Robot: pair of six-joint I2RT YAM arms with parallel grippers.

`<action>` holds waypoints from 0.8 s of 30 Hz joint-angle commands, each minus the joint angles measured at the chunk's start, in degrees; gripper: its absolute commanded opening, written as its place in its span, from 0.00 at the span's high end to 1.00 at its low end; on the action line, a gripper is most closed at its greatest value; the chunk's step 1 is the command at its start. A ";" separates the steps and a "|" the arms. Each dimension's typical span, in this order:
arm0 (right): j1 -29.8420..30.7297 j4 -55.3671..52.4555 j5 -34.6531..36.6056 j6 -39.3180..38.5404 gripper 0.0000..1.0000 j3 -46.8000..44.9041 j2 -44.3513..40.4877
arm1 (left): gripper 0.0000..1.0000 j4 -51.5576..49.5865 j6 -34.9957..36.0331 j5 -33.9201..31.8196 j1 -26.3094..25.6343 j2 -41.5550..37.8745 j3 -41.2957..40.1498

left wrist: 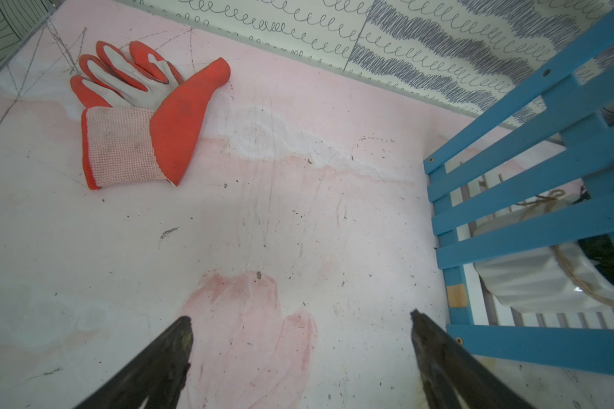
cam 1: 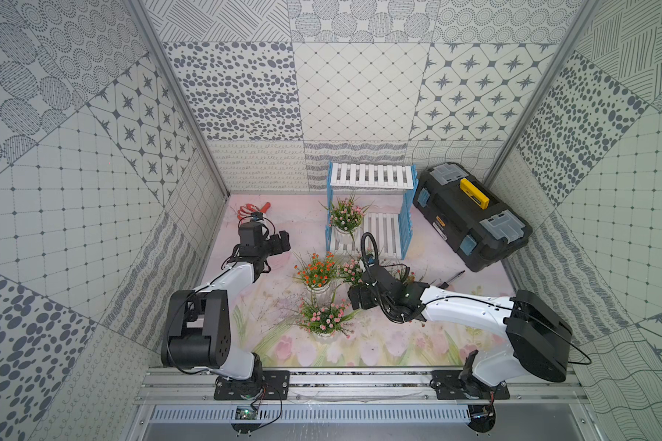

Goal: Place the baby's breath potted plants on the rack by color
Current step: Pick up the baby's breath potted plant from the center of the board.

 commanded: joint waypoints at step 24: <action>0.33 29.93 9.46 -4.57 0.02 -4.85 12.09 | 0.02 -21.08 6.16 29.51 -6.09 -9.49 9.78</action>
